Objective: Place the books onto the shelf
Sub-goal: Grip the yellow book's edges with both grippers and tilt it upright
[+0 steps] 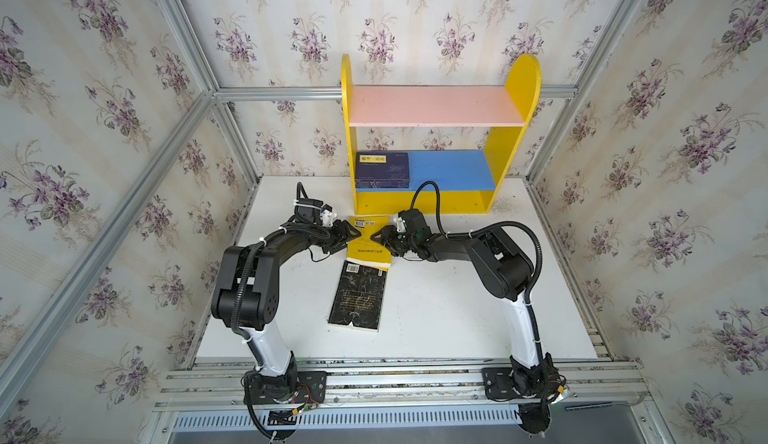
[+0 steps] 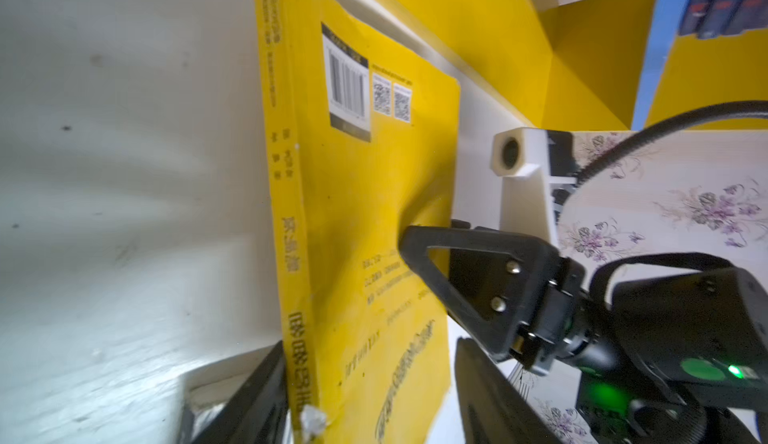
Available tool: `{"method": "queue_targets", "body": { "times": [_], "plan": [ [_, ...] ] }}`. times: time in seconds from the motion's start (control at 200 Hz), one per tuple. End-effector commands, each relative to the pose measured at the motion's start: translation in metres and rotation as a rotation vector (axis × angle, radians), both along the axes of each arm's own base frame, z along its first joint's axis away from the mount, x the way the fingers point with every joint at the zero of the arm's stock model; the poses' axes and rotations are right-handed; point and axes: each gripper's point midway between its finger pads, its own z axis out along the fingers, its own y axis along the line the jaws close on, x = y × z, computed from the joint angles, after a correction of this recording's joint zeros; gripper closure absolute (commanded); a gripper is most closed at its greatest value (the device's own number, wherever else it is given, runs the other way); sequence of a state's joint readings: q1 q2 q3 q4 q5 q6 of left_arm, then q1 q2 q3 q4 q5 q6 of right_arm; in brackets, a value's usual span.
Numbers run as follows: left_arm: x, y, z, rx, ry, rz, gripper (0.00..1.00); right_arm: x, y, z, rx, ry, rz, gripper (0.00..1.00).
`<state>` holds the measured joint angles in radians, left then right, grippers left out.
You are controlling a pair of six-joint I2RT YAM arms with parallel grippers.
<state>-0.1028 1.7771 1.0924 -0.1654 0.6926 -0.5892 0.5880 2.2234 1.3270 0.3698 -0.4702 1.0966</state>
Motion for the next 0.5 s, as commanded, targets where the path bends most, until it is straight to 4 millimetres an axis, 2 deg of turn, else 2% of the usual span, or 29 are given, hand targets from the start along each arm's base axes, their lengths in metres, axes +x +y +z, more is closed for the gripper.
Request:
{"method": "queue_targets", "body": {
  "times": [0.0, 0.09, 0.265, 0.335, 0.5],
  "plan": [
    [-0.003, -0.022, 0.03, -0.136, -0.072, -0.09, 0.48, -0.009, 0.006, 0.003, 0.012, 0.015, 0.039, 0.51],
    [-0.007, -0.025, 0.029, -0.165, -0.059, -0.097, 0.53, -0.008, 0.007, 0.008, 0.015, 0.005, 0.043, 0.51],
    [-0.009, -0.034, 0.023, -0.165, -0.04, -0.099, 0.54, -0.007, 0.008, 0.015, 0.027, -0.009, 0.051, 0.51],
    [-0.009, -0.036, 0.02, -0.155, -0.032, -0.092, 0.62, -0.006, 0.009, 0.018, 0.031, -0.017, 0.05, 0.51],
    [-0.011, -0.042, 0.013, -0.151, -0.008, -0.092, 0.71, -0.006, 0.009, 0.029, 0.04, -0.04, 0.057, 0.5]
  ]
}}
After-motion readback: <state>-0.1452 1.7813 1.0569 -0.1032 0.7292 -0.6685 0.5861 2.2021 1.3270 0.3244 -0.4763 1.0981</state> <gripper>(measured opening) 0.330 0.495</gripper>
